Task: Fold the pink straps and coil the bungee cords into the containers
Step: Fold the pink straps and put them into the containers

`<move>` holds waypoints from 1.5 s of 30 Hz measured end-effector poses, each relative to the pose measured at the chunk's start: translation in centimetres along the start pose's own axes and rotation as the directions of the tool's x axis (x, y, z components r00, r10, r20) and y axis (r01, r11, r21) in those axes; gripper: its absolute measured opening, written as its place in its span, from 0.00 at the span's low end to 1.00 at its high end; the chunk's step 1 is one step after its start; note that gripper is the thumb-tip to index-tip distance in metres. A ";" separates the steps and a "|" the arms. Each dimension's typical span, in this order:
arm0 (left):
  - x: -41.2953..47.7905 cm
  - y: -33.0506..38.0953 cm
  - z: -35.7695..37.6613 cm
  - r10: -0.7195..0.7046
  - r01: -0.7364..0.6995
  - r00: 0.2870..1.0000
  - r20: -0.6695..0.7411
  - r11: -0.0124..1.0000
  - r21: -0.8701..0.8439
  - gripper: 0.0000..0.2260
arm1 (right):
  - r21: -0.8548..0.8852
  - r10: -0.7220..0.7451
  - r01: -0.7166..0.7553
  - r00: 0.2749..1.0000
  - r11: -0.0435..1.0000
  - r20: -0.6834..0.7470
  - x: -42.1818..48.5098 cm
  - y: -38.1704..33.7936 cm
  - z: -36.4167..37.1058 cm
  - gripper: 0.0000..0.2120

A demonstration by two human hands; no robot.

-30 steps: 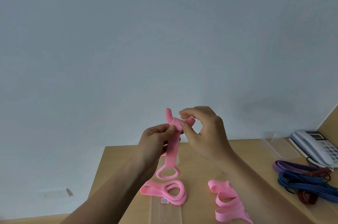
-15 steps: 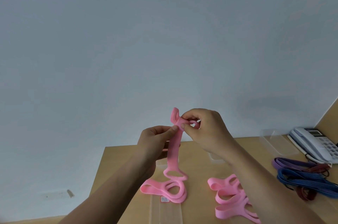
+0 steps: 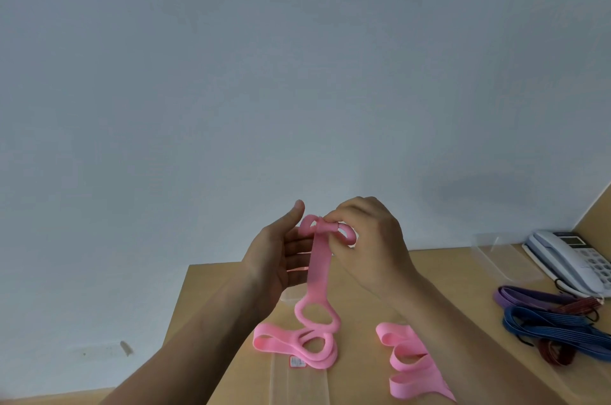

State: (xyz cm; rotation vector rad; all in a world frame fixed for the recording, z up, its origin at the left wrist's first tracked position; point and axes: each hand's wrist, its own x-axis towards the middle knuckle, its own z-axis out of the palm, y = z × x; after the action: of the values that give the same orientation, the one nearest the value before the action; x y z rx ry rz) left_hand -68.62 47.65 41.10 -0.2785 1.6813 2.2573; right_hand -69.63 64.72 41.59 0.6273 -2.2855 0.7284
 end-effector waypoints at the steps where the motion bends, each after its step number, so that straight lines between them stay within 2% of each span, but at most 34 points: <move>1: 0.0 0.1 0.0 0.004 -0.004 1.000 -0.003 1.000 -0.010 0.30 | 0.000 -0.012 0.012 1.000 1.000 0.006 -0.1 -0.1 0.1 0.11; 6: 0.5 -0.3 -0.3 0.029 -0.029 1.000 -0.003 0.998 -0.062 0.23 | 0.015 -0.052 0.051 0.999 0.999 0.016 -0.4 0.1 0.5 0.10; 11: 1.3 -0.9 -0.7 0.042 -0.039 0.999 0.029 0.995 -0.088 0.10 | 0.063 -0.075 0.074 0.997 0.995 0.016 -0.8 0.3 0.8 0.11; 14: 1.5 -1.0 -0.8 0.081 -0.080 0.996 0.029 0.996 -0.037 0.10 | 0.113 -0.048 0.049 0.999 0.992 -0.005 -0.7 0.4 0.9 0.08; 19: 1.5 -1.0 -0.9 0.166 -0.166 0.986 -0.005 0.984 0.060 0.09 | 0.163 0.009 -0.013 1.000 0.987 0.023 -0.2 0.3 0.6 0.08; 21: 1.5 -1.1 -0.9 0.191 -0.190 0.982 -0.009 0.979 0.080 0.09 | 0.181 0.079 -0.092 0.994 0.979 0.078 0.0 0.4 0.7 0.09; 24: 1.4 -1.2 -0.9 0.227 -0.227 0.974 0.015 0.968 0.107 0.09 | 0.147 0.170 -0.208 0.957 0.967 0.233 0.6 0.8 0.8 0.13; 27: 1.5 -1.4 -1.0 0.256 -0.256 0.967 0.018 0.962 0.099 0.10 | 0.187 0.174 -0.246 0.926 0.951 0.334 1.1 0.7 0.6 0.07; 30: 1.6 -1.7 -1.1 0.220 -0.220 0.975 -0.012 0.975 0.005 0.20 | 0.233 0.172 -0.246 0.939 0.941 0.298 1.0 0.6 0.3 0.06; 32: 1.7 -1.9 -1.2 0.197 -0.197 0.980 -0.007 0.980 -0.021 0.22 | 0.253 0.182 -0.252 0.945 0.934 0.270 1.0 0.6 0.3 0.06; 35: 1.6 -2.4 -1.2 0.173 -0.174 0.985 0.011 0.985 0.024 0.20 | 0.270 0.201 -0.261 0.952 0.927 0.230 1.0 0.8 0.3 0.05; 40: 1.4 -3.0 -1.0 0.108 -0.100 0.991 -0.075 0.990 0.096 0.23 | 0.280 0.206 -0.248 0.964 0.927 0.169 0.7 0.8 0.7 0.03; 45: 1.0 -3.0 -0.6 0.068 -0.064 0.994 -0.087 0.997 0.049 0.16 | 0.203 0.114 -0.131 0.989 0.970 0.097 0.0 0.9 1.2 0.03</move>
State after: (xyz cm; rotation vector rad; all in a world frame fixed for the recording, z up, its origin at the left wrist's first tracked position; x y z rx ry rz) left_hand -68.50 47.96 37.84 -0.3209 1.8102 2.2808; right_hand -70.68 64.57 40.55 0.6267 -2.3602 1.0300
